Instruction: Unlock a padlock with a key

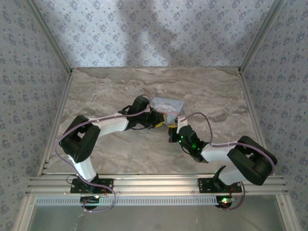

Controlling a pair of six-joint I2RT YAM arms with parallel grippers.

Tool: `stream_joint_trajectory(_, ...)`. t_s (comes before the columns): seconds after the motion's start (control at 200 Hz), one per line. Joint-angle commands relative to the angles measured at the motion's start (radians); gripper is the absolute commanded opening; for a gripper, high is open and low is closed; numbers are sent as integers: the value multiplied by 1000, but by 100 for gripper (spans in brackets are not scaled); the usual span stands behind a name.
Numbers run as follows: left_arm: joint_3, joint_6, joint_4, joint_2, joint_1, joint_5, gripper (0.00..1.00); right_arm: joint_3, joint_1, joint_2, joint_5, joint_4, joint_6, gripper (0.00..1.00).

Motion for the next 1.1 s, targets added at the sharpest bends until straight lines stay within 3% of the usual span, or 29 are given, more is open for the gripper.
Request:
stream_joint_trajectory(0.0, -6, -25, 39, -1, -6, 12, 5, -16, -5, -22, 31, 6, 15, 0)
stream_joint_trajectory(1.094, -5, -31, 38, 6, -8, 18, 3, 11, -5, 27, 2, 91, -10, 0)
